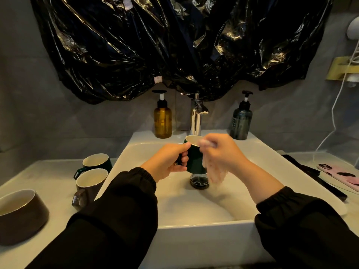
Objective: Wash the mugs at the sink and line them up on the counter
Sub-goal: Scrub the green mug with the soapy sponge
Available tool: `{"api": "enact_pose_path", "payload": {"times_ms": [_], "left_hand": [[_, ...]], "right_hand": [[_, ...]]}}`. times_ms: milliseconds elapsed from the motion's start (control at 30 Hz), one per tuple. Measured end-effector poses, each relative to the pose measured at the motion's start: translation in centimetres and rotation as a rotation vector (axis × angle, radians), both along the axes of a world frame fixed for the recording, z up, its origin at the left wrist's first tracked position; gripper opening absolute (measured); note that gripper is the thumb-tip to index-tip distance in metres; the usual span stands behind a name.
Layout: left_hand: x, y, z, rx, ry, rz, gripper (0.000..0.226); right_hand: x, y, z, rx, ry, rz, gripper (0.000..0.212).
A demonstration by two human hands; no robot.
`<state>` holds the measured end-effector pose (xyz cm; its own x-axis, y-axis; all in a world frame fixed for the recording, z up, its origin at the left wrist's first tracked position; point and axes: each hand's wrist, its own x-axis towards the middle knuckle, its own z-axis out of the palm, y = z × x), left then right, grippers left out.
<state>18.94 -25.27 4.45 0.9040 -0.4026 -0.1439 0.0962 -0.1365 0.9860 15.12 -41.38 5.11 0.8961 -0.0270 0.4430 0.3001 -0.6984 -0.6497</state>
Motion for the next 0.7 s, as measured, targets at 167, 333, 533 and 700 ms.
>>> {"api": "enact_pose_path", "payload": {"times_ms": [167,333,533,700], "left_hand": [[0.5,0.6,-0.2,-0.353,0.354,0.130,0.041],[0.5,0.5,0.3,-0.543,0.528,0.166,0.043],[0.6,1.1,0.8,-0.628,0.537,0.159,0.047],[0.7,1.4,1.2,-0.655,0.501,0.091,0.046]], "right_hand": [[1.6,-2.9,1.0,0.613,-0.038,-0.401,0.033],[0.7,-0.6,1.2,0.628,0.226,-0.082,0.021],[0.5,1.9,-1.7,-0.371,-0.349,0.265,0.032],[0.7,2.4,-1.1,-0.515,-0.592,0.271,0.032]]}}
